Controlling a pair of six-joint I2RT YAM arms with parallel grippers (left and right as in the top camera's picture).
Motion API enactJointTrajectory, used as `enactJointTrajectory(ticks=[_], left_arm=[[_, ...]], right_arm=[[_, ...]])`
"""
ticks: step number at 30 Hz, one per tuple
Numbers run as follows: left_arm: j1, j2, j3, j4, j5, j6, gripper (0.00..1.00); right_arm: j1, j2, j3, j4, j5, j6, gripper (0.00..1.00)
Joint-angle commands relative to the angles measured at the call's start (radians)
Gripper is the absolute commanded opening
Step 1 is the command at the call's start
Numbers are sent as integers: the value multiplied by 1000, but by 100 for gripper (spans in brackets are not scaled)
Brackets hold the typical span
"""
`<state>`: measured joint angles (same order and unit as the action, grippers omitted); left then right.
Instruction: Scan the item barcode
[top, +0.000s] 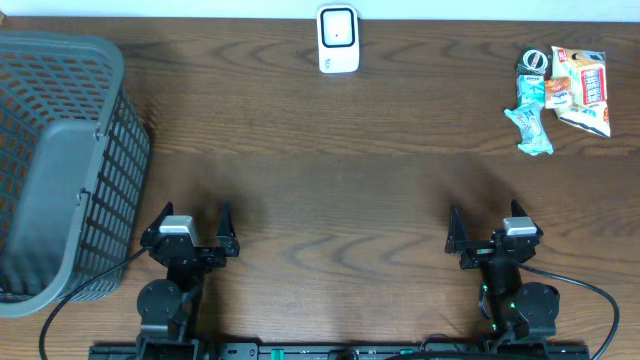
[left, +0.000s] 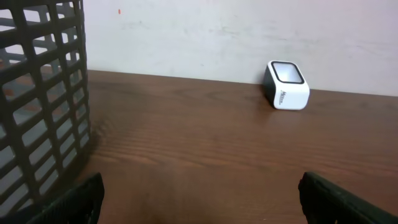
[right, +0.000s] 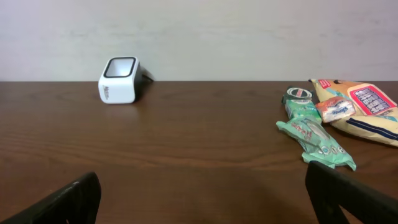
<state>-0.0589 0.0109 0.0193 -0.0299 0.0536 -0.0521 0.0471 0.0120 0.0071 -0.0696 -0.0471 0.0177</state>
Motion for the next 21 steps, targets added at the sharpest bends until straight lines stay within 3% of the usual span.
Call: enactJointTrajectory(ticks=[1,21], left_arm=[[21,-10,-15,-40,-16,-5,98],[31,-10,-15,-40,-66,48,98]], right_arm=[[-7,-7,-1,-5,11,11,99],[-7,-6,-1,-5,11,11,99]])
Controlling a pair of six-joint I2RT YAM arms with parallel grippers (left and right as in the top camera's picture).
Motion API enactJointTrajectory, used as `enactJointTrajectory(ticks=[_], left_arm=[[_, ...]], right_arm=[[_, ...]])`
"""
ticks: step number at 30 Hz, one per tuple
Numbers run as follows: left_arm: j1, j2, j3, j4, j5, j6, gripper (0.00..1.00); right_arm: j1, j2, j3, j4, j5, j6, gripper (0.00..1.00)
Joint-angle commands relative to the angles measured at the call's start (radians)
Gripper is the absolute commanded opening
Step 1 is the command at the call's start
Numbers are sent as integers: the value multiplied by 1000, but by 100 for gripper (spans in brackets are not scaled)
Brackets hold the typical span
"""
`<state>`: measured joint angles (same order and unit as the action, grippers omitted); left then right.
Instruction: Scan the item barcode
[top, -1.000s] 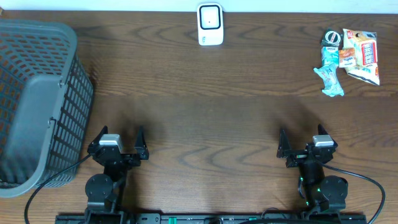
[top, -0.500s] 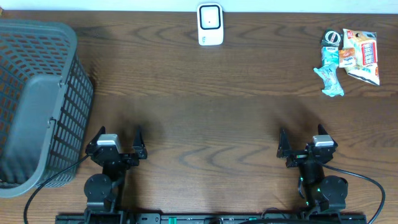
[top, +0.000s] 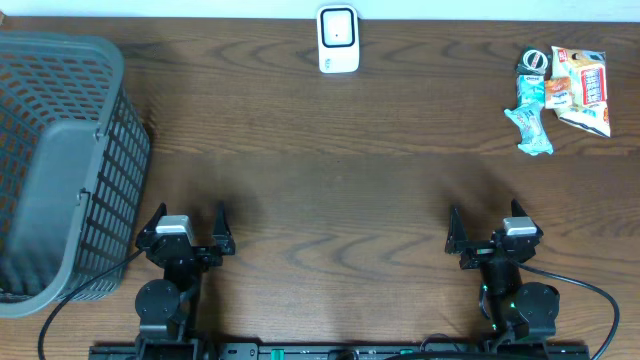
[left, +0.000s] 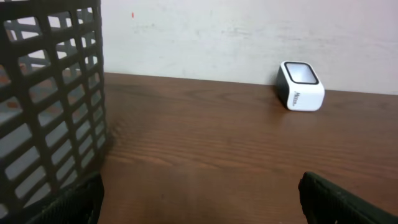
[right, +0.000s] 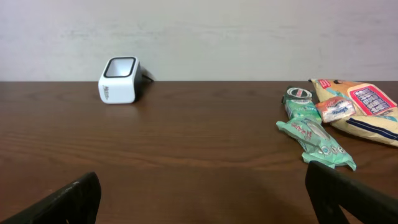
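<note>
The white barcode scanner (top: 338, 40) stands at the table's far edge, also seen in the left wrist view (left: 301, 94) and the right wrist view (right: 119, 80). A small pile of snack items lies at the far right: a green packet (top: 528, 125) (right: 314, 142), a yellow and red packet (top: 585, 90) (right: 364, 112) and a small round roll (top: 535, 60). My left gripper (top: 190, 220) (left: 200, 202) sits open at the near left, holding nothing. At the near right my right gripper (top: 484, 222) (right: 205, 199) is open too, far from the items.
A large grey plastic basket (top: 60, 160) (left: 50, 112) fills the left side of the table, close to my left gripper. A pale wall runs behind the table's far edge.
My left gripper has turned slightly to the left: in its view the scanner sits further right and more of the basket shows. The right arm and the items have not moved.
</note>
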<state>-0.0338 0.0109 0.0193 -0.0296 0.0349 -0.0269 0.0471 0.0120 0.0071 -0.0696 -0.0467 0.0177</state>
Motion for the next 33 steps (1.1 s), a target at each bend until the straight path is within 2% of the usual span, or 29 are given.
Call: enactJointTrajectory(ticks=[1,19,23,33], left_arm=[[5,-10,-15,-41,-47,23,98],[17,-10,-15,-46,-36,35,98],[18,-10,-15,-44,-28,-1,98],[18,-10,-15,-43,-28,0,98]], right_arm=[[-7,-6,-1,-5,11,11,99],[-7,-6,-1,-5,11,11,99],[-7,-6,-1,-5,11,11,99],[-7,-6,-1,-5,11,11,99]])
